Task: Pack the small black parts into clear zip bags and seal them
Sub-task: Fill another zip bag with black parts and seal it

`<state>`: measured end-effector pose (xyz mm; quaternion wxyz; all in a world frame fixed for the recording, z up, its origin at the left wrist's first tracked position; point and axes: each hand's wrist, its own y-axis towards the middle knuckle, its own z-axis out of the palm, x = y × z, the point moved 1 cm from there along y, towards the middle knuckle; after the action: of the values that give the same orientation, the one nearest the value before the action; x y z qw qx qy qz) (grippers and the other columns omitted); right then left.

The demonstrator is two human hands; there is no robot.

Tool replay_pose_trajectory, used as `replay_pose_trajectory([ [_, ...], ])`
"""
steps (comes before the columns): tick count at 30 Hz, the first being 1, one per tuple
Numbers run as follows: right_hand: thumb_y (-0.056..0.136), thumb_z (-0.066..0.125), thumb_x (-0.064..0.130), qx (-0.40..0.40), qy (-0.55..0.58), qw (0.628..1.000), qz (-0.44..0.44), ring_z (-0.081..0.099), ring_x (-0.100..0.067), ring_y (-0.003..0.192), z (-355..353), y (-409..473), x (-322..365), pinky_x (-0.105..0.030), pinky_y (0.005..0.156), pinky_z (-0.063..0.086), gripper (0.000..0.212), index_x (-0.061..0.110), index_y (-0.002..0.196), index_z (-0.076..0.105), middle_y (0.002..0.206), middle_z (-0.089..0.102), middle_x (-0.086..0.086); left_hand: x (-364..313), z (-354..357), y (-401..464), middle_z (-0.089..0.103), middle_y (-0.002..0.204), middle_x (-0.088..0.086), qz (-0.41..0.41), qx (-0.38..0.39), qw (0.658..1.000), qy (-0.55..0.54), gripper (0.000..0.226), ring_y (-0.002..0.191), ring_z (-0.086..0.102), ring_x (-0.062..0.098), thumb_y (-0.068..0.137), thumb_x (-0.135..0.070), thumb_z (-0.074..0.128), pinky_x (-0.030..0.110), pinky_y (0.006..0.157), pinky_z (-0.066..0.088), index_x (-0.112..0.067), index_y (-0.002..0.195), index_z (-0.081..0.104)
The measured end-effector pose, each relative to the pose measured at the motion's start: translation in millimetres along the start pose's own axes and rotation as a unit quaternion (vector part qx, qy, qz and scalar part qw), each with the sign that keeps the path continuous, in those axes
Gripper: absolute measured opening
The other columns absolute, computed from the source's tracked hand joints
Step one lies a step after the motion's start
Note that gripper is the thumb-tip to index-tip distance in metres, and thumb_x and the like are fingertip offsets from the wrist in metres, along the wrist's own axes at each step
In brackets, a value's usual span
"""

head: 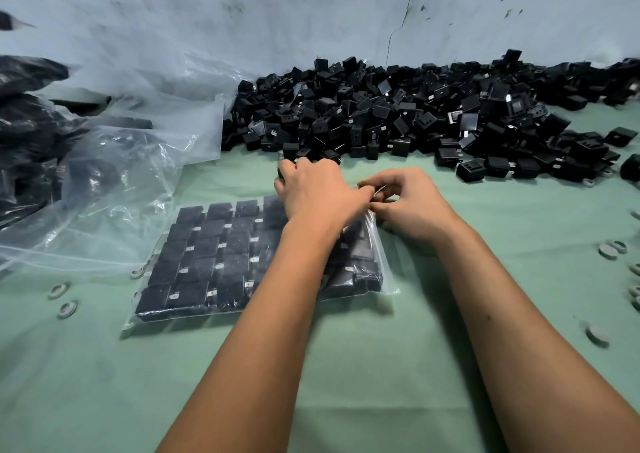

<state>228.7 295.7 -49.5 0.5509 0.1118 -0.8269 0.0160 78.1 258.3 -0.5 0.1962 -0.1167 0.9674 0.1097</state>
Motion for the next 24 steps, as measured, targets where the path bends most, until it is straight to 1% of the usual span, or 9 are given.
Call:
replay_pose_trajectory([
  [1,0.083,0.077,0.0,-0.006,0.002,1.0,-0.001,0.065,-0.019,0.067,0.2,0.2,0.0,-0.035,0.064,0.057,0.029,0.021,0.102,0.079,0.079,0.067,-0.003,-2.7,0.6,1.3,0.061,0.123,0.008,-0.005,0.008,1.0,0.008,0.045,0.129,0.037,0.033,0.076,-0.059,0.065,0.049,0.107,0.038,-0.024,0.103,0.072],
  [3,0.079,0.082,0.0,-0.012,-0.008,1.0,-0.013,0.067,-0.02,0.077,-1.3,0.4,0.3,-0.043,0.078,0.062,0.033,0.018,0.106,0.079,0.083,0.069,-0.001,-5.5,1.2,3.6,0.06,0.126,0.009,-0.014,0.009,1.0,0.011,0.038,0.131,0.037,0.034,0.076,-0.048,0.066,0.049,0.108,0.037,-0.025,0.105,0.072],
  [5,0.076,0.085,0.002,-0.012,-0.028,0.999,-0.027,0.07,-0.019,0.082,-4.3,-1.1,2.5,-0.049,0.088,0.061,0.035,0.019,0.106,0.079,0.083,0.071,0.001,-6.5,1.7,4.6,0.058,0.128,0.009,-0.019,-0.004,1.0,-0.008,0.031,0.132,0.036,0.035,0.078,-0.041,0.066,0.05,0.11,0.036,-0.025,0.104,0.072],
  [9,0.075,0.083,0.0,-0.023,-0.078,0.995,-0.058,0.072,-0.018,0.082,-5.8,-4.9,9.1,-0.044,0.085,0.062,0.036,0.024,0.101,0.08,0.083,0.073,0.003,-8.0,5.1,4.6,0.057,0.125,0.007,-0.012,-0.033,0.999,-0.036,0.024,0.127,0.037,0.033,0.084,-0.032,0.062,0.046,0.107,0.037,-0.021,0.103,0.073],
  [12,0.073,0.078,-0.007,-0.025,-0.09,0.992,-0.086,0.072,-0.026,0.084,-4.2,-6.2,11.8,-0.046,0.081,0.062,0.038,0.018,0.101,0.08,0.089,0.072,-0.003,-10.1,6.3,3.4,0.057,0.122,0.006,-0.001,-0.058,0.998,-0.04,0.023,0.125,0.038,0.031,0.087,-0.029,0.061,0.044,0.105,0.038,-0.019,0.103,0.075],
  [17,0.073,0.075,-0.01,-0.046,-0.134,0.979,-0.148,0.07,-0.018,0.078,-0.9,-7.8,16.3,-0.038,0.079,0.06,0.033,0.016,0.094,0.08,0.089,0.072,0.0,-11.4,7.7,1.6,0.057,0.118,0.006,0.023,-0.098,0.994,-0.034,0.022,0.121,0.04,0.031,0.09,-0.027,0.06,0.042,0.101,0.041,-0.016,0.102,0.074],
  [20,0.076,0.074,-0.01,-0.05,-0.152,0.972,-0.171,0.071,-0.022,0.081,4.5,-7.1,16.9,-0.037,0.079,0.059,0.028,0.01,0.094,0.081,0.092,0.074,-0.005,-13.1,8.6,0.4,0.057,0.118,0.004,0.042,-0.122,0.991,-0.029,0.019,0.119,0.041,0.029,0.093,-0.026,0.058,0.039,0.099,0.041,-0.017,0.1,0.073],
  [21,0.077,0.073,-0.011,-0.052,-0.143,0.974,-0.169,0.071,-0.023,0.083,5.7,-6.2,15.8,-0.036,0.08,0.059,0.027,0.009,0.093,0.081,0.094,0.074,-0.007,-13.0,8.8,0.6,0.057,0.118,0.004,0.045,-0.125,0.991,-0.031,0.018,0.118,0.041,0.028,0.093,-0.025,0.057,0.038,0.099,0.04,-0.017,0.099,0.073],
  [24,0.081,0.072,-0.012,-0.047,-0.046,0.991,-0.12,0.071,-0.021,0.085,9.0,-4.8,11.3,-0.029,0.077,0.058,0.023,0.008,0.088,0.08,0.101,0.071,-0.012,-11.0,9.2,1.0,0.058,0.117,0.004,0.043,-0.125,0.991,-0.034,0.019,0.119,0.041,0.028,0.094,-0.026,0.057,0.037,0.1,0.041,-0.017,0.1,0.073],
])
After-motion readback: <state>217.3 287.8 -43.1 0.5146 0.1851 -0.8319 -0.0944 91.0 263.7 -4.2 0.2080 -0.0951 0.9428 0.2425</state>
